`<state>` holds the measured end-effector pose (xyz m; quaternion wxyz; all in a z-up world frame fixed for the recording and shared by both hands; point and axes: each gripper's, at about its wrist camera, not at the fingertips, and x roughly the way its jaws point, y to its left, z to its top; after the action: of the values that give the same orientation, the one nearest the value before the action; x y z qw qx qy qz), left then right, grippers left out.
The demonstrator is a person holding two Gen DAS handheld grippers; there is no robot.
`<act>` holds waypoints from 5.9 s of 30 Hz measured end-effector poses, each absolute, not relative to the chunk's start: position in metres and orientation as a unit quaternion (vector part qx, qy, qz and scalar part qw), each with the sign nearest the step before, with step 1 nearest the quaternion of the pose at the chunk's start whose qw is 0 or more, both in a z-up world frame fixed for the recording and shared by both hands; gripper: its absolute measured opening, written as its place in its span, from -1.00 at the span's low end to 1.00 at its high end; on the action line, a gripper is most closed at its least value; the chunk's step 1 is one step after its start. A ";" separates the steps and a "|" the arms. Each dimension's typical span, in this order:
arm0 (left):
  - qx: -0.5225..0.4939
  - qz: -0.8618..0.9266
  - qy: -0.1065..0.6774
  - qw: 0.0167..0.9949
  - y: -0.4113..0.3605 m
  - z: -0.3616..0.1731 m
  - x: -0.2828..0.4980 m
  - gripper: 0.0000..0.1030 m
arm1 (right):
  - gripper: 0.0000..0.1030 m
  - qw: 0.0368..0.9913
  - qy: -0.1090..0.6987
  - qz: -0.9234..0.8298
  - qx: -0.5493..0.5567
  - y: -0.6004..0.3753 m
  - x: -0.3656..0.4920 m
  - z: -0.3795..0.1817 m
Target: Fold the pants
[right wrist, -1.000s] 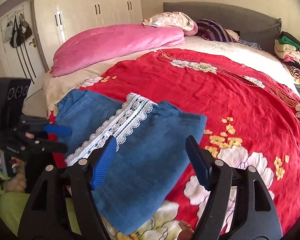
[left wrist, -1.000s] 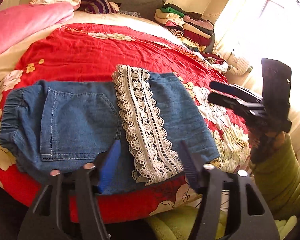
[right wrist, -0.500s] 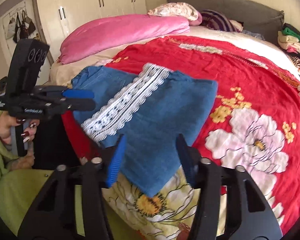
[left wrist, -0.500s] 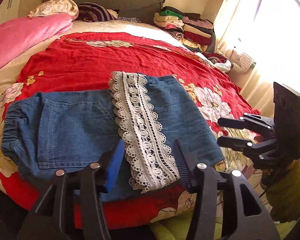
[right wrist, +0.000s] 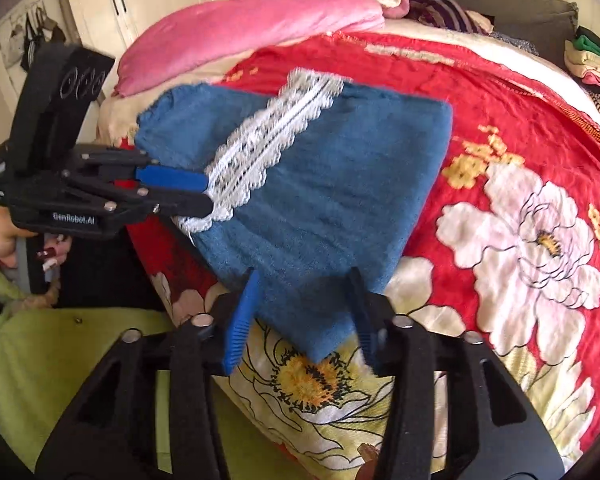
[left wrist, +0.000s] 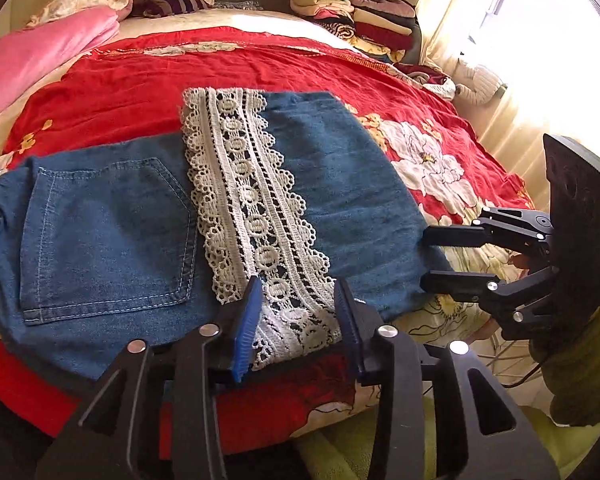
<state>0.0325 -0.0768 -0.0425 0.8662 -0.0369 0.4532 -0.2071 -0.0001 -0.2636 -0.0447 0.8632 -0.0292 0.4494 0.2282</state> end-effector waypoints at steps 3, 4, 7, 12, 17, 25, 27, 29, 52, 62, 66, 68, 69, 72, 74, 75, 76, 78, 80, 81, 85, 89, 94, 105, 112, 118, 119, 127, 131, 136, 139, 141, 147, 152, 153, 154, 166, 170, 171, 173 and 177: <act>-0.040 -0.198 0.443 0.873 -0.070 -0.034 0.029 -0.02 | 0.03 0.871 0.439 0.219 -0.022 -0.268 0.001 -0.036; -0.042 -0.197 0.441 0.875 -0.068 -0.031 0.027 -0.02 | 0.10 0.873 0.436 0.216 -0.021 -0.268 0.002 -0.034; -0.043 -0.184 0.435 0.880 -0.060 -0.024 0.025 0.31 | 0.28 0.883 0.420 0.210 -0.010 -0.271 0.004 -0.024; -0.047 -0.163 0.420 0.891 -0.044 -0.010 0.020 0.49 | 0.53 0.896 0.393 0.205 0.004 -0.272 0.009 -0.003; -0.053 -0.137 0.401 0.904 -0.021 0.005 0.013 0.64 | 0.67 0.903 0.378 0.205 0.000 -0.262 0.014 0.014; -0.076 -0.091 0.389 0.913 0.022 0.016 0.001 0.86 | 0.77 0.906 0.361 0.218 -0.018 -0.239 0.024 0.032; -0.084 -0.080 0.388 0.914 0.034 0.016 -0.003 0.86 | 0.78 0.905 0.362 0.223 -0.022 -0.231 0.029 0.034; -0.094 -0.073 0.389 0.913 0.045 0.015 -0.007 0.86 | 0.78 0.903 0.362 0.229 -0.025 -0.223 0.033 0.037; -0.191 -0.059 0.411 0.890 0.104 -0.027 -0.013 0.83 | 0.82 0.857 0.384 0.331 -0.091 -0.097 0.121 0.033; -0.198 -0.076 0.442 0.871 0.090 -0.051 0.003 0.17 | 0.82 0.800 0.438 0.390 -0.125 -0.032 0.172 0.000; -0.208 -0.079 0.450 0.865 0.092 -0.062 0.007 0.17 | 0.82 0.781 0.462 0.400 -0.132 -0.010 0.188 -0.019; -0.212 -0.081 0.449 0.864 0.093 -0.063 0.007 0.17 | 0.82 0.767 0.475 0.410 -0.133 -0.001 0.194 -0.027; -0.212 -0.082 0.449 0.864 0.093 -0.063 0.007 0.17 | 0.82 0.760 0.484 0.413 -0.135 0.005 0.198 -0.034; -0.213 -0.084 0.449 0.864 0.093 -0.064 0.007 0.17 | 0.71 0.735 0.506 0.430 -0.138 0.017 0.202 -0.051; -0.215 -0.085 0.449 0.863 0.094 -0.064 0.007 0.20 | 0.09 0.715 0.522 0.447 -0.126 0.020 0.203 -0.061; -0.218 -0.085 0.448 0.863 0.094 -0.064 0.006 0.21 | -0.08 0.715 0.523 0.449 -0.117 0.018 0.203 -0.062; -0.222 -0.089 0.448 0.862 0.094 -0.063 0.005 0.23 | -0.27 0.717 0.519 0.452 -0.109 0.013 0.203 -0.059; -0.230 -0.097 0.442 0.861 0.095 -0.058 0.002 0.30 | -0.45 0.723 0.508 0.460 -0.089 -0.001 0.203 -0.047; -0.232 -0.105 0.435 0.864 0.095 -0.052 0.002 0.37 | -0.47 0.731 0.488 0.474 -0.057 -0.021 0.201 -0.030; -0.230 -0.106 0.432 0.865 0.093 -0.049 0.002 0.37 | -0.47 0.740 0.474 0.475 -0.047 -0.033 0.197 -0.020; -0.242 -0.131 0.430 0.860 0.086 -0.041 0.011 0.74 | -0.47 0.758 0.440 0.481 -0.018 -0.070 0.190 0.007; -0.255 -0.168 0.432 0.849 0.068 -0.040 0.023 0.80 | -0.47 0.775 0.413 0.478 0.000 -0.104 0.183 0.024; -0.282 -0.207 0.425 0.835 0.043 -0.040 0.040 0.58 | -0.47 0.793 0.391 0.467 0.023 -0.137 0.179 0.033; -0.134 -0.334 0.429 0.829 -0.067 -0.021 0.030 0.42 | 0.34 0.868 0.349 0.337 0.102 -0.272 0.124 0.036; -0.105 -0.317 0.457 0.824 -0.081 -0.036 0.034 0.45 | 0.34 0.862 0.420 0.274 0.072 -0.276 0.113 -0.006; -0.080 -0.309 0.461 0.828 -0.089 -0.041 0.033 0.45 | 0.11 0.844 0.492 0.214 0.006 -0.273 0.119 -0.047; -0.074 -0.311 0.457 0.830 -0.087 -0.037 0.030 0.46 | 0.11 0.845 0.488 0.217 0.006 -0.273 0.117 -0.044; -0.085 -0.263 0.417 0.866 -0.051 -0.007 0.028 -0.33 | -0.05 0.857 0.433 0.277 -0.038 -0.249 0.129 0.001; -0.072 -0.264 0.442 0.854 -0.065 -0.024 0.036 -0.59 | -0.13 0.834 0.463 0.288 -0.079 -0.224 0.155 -0.014; -0.025 -0.259 0.461 0.849 -0.085 -0.042 0.029 -0.59 | -0.95 0.808 0.505 0.269 -0.138 -0.202 0.160 -0.046; -0.018 -0.253 0.454 0.854 -0.084 -0.039 0.026 -0.59 | -0.96 0.831 0.468 0.251 -0.164 -0.189 0.157 -0.028; -0.015 -0.248 0.450 0.858 -0.083 -0.038 0.026 -0.59 | -0.96 0.834 0.458 0.251 -0.178 -0.183 0.165 -0.026; -0.022 -0.248 0.453 0.856 -0.081 -0.041 0.024 -0.58 | -0.97 0.821 0.477 0.241 -0.201 -0.172 0.189 -0.054; -0.026 -0.255 0.454 0.853 -0.080 -0.041 0.023 -0.52 | -0.52 0.854 0.448 0.235 -0.123 -0.202 0.180 -0.028; -0.028 -0.257 0.453 0.853 -0.080 -0.041 0.024 -0.50 | -0.44 0.863 0.436 0.232 -0.110 -0.212 0.173 -0.018; -0.029 -0.259 0.452 0.853 -0.080 -0.039 0.024 -0.44 | -0.40 0.868 0.428 0.232 -0.099 -0.217 0.168 -0.011; -0.040 -0.228 0.434 0.871 -0.065 -0.015 0.026 0.32 | 0.10 0.901 0.344 0.255 -0.063 -0.245 0.058 0.039; -0.036 -0.216 0.432 0.875 -0.062 -0.011 0.028 0.38 | 0.19 0.900 0.340 0.262 -0.075 -0.247 0.032 0.037; -0.033 -0.213 0.433 0.875 -0.062 -0.010 0.029 0.38 | 0.20 0.899 0.343 0.262 -0.082 -0.245 0.028 0.036; -0.027 -0.210 0.433 0.876 -0.062 -0.010 0.032 0.38 | 0.20 0.897 0.343 0.256 -0.109 -0.240 0.017 0.032; -0.022 -0.197 0.437 0.877 -0.059 -0.008 0.040 0.39 | 0.20 0.887 0.352 0.259 -0.153 -0.228 0.000 0.021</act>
<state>0.0397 -0.0592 -0.0082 0.8774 -0.0220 0.4370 -0.1970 -0.0003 -0.2284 0.0214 0.8866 -0.1529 0.3515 0.2589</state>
